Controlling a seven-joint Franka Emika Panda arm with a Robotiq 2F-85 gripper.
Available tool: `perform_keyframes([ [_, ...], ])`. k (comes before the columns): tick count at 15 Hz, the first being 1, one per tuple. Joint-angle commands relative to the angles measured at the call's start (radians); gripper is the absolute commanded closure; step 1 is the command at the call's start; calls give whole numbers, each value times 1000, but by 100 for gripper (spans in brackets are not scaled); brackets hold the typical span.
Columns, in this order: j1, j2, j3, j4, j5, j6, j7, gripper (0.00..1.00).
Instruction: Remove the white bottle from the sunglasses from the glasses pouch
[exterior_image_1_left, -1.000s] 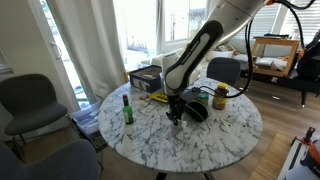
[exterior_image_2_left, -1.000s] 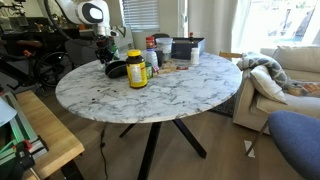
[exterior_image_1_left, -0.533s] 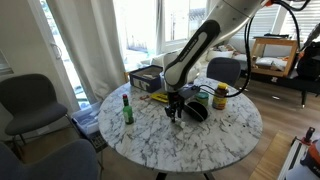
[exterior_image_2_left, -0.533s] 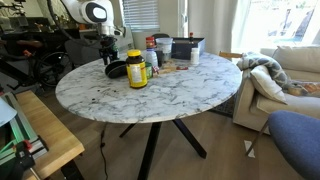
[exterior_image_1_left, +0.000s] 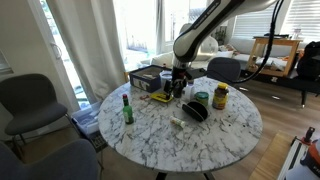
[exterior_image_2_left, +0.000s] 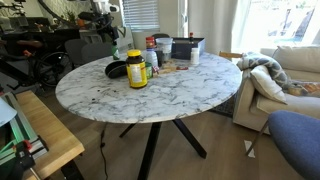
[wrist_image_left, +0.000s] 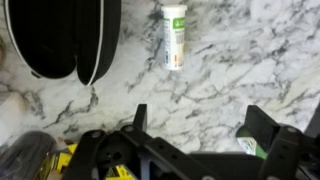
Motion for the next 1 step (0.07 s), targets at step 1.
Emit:
perform_keyframes([
  [1,12,-52,-25,-23,47,-1,-51,0],
])
